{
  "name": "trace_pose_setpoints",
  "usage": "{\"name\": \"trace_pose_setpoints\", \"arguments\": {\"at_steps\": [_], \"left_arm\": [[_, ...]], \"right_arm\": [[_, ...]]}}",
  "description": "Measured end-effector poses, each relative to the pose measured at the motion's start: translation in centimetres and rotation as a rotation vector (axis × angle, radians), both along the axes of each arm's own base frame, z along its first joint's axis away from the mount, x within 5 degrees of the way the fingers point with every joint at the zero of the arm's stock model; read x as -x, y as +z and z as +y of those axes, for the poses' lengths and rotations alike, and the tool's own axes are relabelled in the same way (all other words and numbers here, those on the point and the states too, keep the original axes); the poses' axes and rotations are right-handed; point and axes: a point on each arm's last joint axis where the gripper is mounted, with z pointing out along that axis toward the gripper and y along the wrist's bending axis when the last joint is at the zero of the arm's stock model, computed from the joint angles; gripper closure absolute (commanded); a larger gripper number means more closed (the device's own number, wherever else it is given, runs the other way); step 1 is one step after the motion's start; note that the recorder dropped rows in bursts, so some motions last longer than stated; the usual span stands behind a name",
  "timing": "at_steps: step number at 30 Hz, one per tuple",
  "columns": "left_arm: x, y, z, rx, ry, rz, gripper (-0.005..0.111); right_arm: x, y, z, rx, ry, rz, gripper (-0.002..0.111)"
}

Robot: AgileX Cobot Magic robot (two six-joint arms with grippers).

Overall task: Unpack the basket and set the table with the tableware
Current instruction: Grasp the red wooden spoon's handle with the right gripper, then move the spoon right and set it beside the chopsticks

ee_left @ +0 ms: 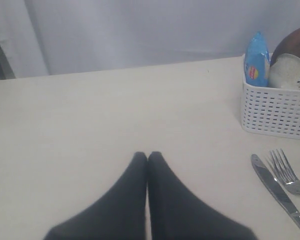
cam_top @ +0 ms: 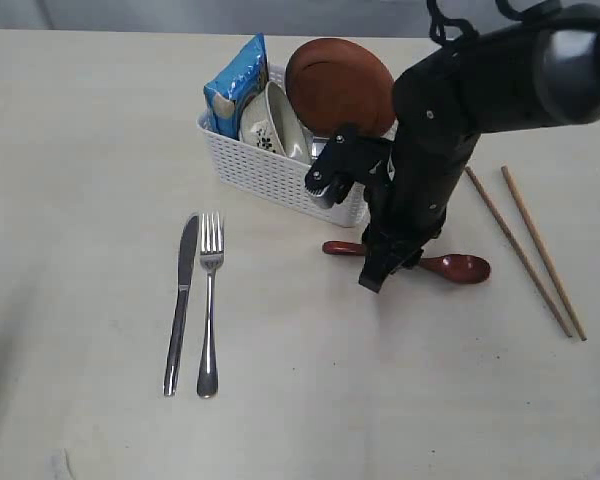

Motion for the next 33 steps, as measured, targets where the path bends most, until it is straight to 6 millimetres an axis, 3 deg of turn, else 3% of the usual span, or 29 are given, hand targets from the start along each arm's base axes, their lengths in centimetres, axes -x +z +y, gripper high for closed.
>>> {"name": "trace_pose_setpoints", "arguments": {"at_steps": [4,6,13,25,33], "left_arm": [[0.0,0.0,0.0,0.000,0.000,0.000,0.107],[0.0,0.0,0.0,0.000,0.000,0.000,0.107],[0.0,0.0,0.0,0.000,0.000,0.000,0.107],[0.0,0.0,0.0,0.000,0.000,0.000,0.107],[0.0,0.0,0.0,0.000,0.000,0.000,0.107]], "right_arm": [[-0.2,-2.3,0.2,0.027,0.004,0.038,0.063],[-0.3,-2.5,0.3,0.025,0.005,0.036,0.064],[-0.5,-2.6,0.4,0.020,0.004,0.034,0.109],[0.2,-2.2,-0.3,0.081,-0.011,0.096,0.109],[-0.2,1.9,-1.8,0.156,-0.099,-0.080,0.109]]}}
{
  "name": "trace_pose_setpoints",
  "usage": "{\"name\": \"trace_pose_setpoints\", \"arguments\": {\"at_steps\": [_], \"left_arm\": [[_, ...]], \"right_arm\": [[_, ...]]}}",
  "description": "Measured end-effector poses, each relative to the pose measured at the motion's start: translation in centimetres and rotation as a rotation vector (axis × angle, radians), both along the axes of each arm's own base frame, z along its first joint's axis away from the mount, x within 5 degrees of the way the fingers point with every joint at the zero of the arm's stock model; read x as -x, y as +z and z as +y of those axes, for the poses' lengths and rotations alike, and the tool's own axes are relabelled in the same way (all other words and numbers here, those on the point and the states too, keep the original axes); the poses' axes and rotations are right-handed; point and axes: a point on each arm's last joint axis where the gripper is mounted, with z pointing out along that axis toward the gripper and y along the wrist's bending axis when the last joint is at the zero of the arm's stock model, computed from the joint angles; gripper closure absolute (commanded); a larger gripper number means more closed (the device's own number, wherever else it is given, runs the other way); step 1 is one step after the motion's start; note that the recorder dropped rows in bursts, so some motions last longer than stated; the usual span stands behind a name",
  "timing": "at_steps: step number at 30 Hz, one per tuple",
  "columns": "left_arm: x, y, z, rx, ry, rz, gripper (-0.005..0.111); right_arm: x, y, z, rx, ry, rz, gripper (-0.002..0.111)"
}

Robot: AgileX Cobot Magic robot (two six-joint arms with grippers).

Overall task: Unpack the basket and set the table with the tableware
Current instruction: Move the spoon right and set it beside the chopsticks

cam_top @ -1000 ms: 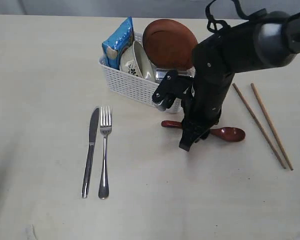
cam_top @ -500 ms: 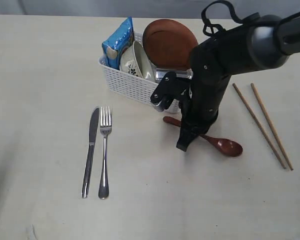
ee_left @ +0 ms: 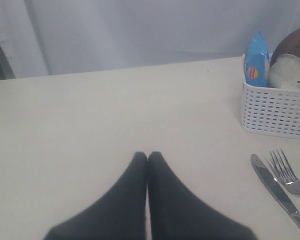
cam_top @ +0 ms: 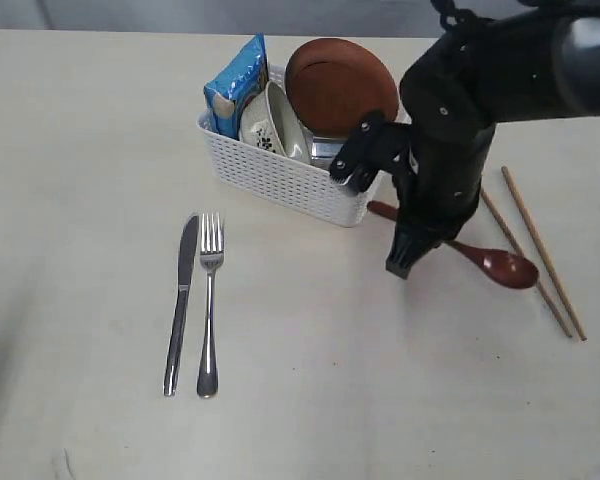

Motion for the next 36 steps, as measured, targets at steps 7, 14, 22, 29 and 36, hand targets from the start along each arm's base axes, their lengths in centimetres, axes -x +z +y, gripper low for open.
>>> {"name": "trace_pose_setpoints", "arguments": {"at_steps": [7,14,22,29,36], "left_arm": [[0.0,0.0,0.0,0.000,0.000,0.000,0.107],[0.0,0.0,0.0,0.000,0.000,0.000,0.107],[0.0,0.0,0.0,0.000,0.000,0.000,0.107],[0.0,0.0,0.0,0.000,0.000,0.000,0.107],[0.0,0.0,0.0,0.000,0.000,0.000,0.107]], "right_arm": [[-2.0,1.0,-5.4,0.048,-0.355,-0.068,0.109],[-3.5,1.1,-12.5,0.043,-0.791,-0.098,0.109],[-4.2,-0.1,-15.8,-0.092,-0.961,-0.037,0.109],[-5.0,-2.3,-15.4,-0.120,-0.894,-0.016,0.109],[-5.6,-2.3,-15.3,-0.161,-0.865,-0.069,0.064]]}}
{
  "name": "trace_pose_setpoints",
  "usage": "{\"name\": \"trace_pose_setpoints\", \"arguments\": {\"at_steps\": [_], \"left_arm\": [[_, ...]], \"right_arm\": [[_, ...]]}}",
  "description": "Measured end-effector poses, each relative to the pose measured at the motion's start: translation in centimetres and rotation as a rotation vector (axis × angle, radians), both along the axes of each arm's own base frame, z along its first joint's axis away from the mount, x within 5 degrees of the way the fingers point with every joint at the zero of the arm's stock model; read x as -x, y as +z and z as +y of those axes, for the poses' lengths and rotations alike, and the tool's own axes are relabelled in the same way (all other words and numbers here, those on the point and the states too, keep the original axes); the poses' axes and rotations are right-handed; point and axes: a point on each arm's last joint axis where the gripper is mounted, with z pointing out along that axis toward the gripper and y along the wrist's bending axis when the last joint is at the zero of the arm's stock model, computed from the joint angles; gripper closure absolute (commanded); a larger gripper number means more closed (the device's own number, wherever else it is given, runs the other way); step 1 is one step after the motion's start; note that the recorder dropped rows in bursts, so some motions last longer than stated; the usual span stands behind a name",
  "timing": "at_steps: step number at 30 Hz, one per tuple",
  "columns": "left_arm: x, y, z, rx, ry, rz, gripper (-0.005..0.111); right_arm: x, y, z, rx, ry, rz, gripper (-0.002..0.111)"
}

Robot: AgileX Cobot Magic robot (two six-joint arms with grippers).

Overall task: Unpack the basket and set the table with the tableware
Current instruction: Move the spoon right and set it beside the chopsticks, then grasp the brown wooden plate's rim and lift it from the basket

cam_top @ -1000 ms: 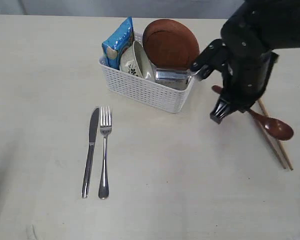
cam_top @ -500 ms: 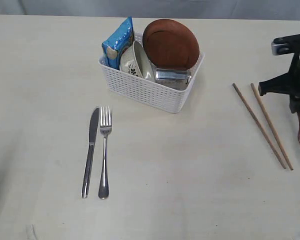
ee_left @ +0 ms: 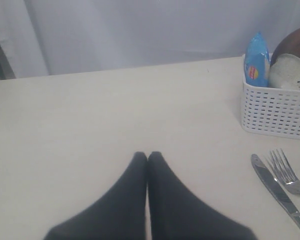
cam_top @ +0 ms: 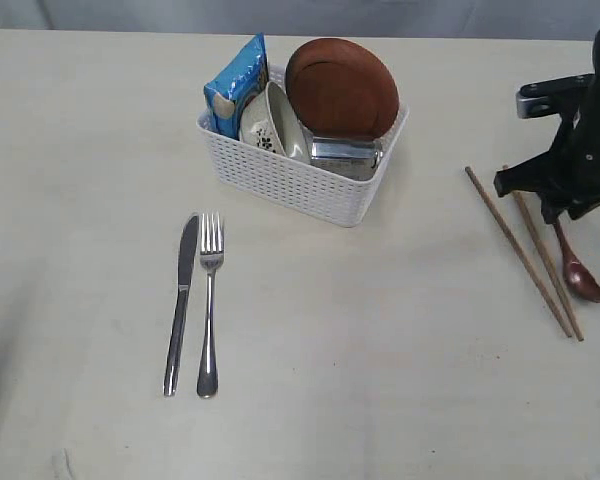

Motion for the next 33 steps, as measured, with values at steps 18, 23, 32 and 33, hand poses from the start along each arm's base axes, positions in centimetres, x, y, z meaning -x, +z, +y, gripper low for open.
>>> {"name": "trace_pose_setpoints", "arguments": {"at_steps": [18,23,32,33], "left_arm": [[0.0,0.0,0.0,0.000,0.000,0.000,0.107],[0.0,0.0,0.0,0.000,0.000,0.000,0.107],[0.0,0.0,0.0,0.000,0.000,0.000,0.107],[0.0,0.0,0.0,0.000,0.000,0.000,0.107]], "right_arm": [[-1.2,8.2,5.8,-0.352,0.359,-0.209,0.064],[-2.8,12.6,8.2,-0.554,0.502,-0.368,0.051],[-7.1,14.0,10.3,-0.549,0.665,-0.437,0.047],[-7.4,14.0,10.7,-0.526,0.710,-0.444,0.047]]}}
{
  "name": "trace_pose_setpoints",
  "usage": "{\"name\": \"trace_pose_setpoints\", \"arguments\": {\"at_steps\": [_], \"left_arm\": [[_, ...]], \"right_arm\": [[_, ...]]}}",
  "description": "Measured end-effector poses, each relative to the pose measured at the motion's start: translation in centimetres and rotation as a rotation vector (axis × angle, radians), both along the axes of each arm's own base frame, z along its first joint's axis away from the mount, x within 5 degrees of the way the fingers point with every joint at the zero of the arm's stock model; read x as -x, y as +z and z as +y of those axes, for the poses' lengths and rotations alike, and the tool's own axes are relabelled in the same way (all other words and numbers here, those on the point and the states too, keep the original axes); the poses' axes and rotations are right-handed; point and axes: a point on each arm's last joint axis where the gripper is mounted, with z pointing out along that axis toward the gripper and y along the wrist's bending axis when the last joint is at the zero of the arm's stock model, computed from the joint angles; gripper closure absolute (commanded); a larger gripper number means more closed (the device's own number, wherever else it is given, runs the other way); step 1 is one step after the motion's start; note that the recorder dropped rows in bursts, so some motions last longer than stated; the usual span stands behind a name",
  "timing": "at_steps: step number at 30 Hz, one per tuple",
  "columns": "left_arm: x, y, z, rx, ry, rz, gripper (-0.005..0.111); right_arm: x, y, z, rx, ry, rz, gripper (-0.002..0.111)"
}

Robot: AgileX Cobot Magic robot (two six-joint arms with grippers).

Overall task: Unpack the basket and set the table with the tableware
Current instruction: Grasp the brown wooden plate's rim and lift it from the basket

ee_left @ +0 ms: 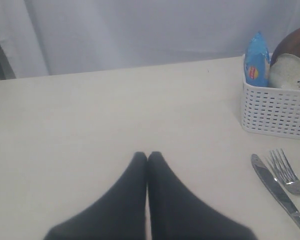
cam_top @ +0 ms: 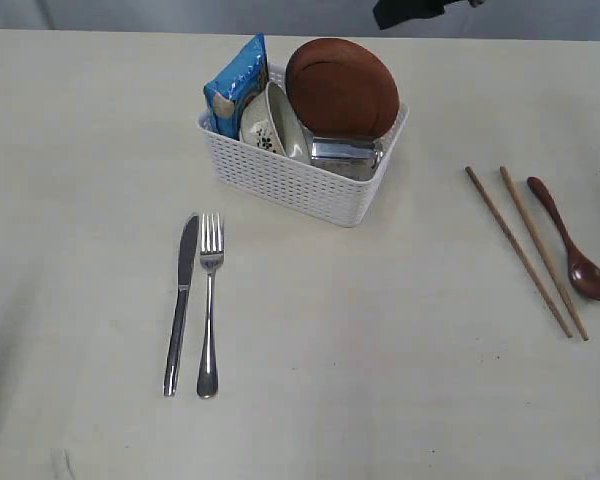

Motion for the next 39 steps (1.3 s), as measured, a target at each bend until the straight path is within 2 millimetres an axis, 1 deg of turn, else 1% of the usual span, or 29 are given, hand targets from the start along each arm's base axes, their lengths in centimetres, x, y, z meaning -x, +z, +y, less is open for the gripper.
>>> {"name": "trace_pose_setpoints", "arguments": {"at_steps": [2,6,8,11,13,17,23,29,31,33,38,39], "left_arm": [[0.0,0.0,0.0,0.000,0.000,0.000,0.107],[0.0,0.0,0.0,0.000,0.000,0.000,0.107],[0.0,0.0,0.0,0.000,0.000,0.000,0.107],[0.0,0.0,0.0,0.000,0.000,0.000,0.107],[0.0,0.0,0.0,0.000,0.000,0.000,0.107],[0.0,0.0,0.0,0.000,0.000,0.000,0.107],[0.0,0.0,0.0,0.000,0.000,0.000,0.107],[0.0,0.0,0.0,0.000,0.000,0.000,0.107],[0.0,0.0,0.0,0.000,0.000,0.000,0.107],[0.0,0.0,0.0,0.000,0.000,0.000,0.107],[0.0,0.0,0.0,0.000,0.000,0.000,0.107],[0.0,0.0,0.0,0.000,0.000,0.000,0.107]], "right_arm": [[-0.3,-0.4,1.2,0.074,0.089,-0.046,0.047],[-0.4,-2.0,3.5,0.199,0.196,-0.084,0.047],[-0.6,-2.9,4.3,0.243,0.224,-0.095,0.047],[-1.0,-4.0,4.9,0.281,0.237,-0.112,0.047],[-1.3,-4.5,5.0,0.296,0.225,-0.128,0.047],[-1.8,-4.6,4.9,0.310,0.204,-0.168,0.047],[-2.1,-4.8,5.0,0.312,0.199,-0.177,0.047],[-2.3,-6.6,5.1,0.322,0.208,-0.124,0.048],[-2.4,-7.0,5.1,0.324,0.211,-0.114,0.053],[-2.4,-7.0,5.1,0.324,0.210,-0.113,0.061],[-2.2,-7.1,5.2,0.323,0.218,-0.099,0.097],[-2.1,-7.1,5.2,0.323,0.222,-0.089,0.101]]}}
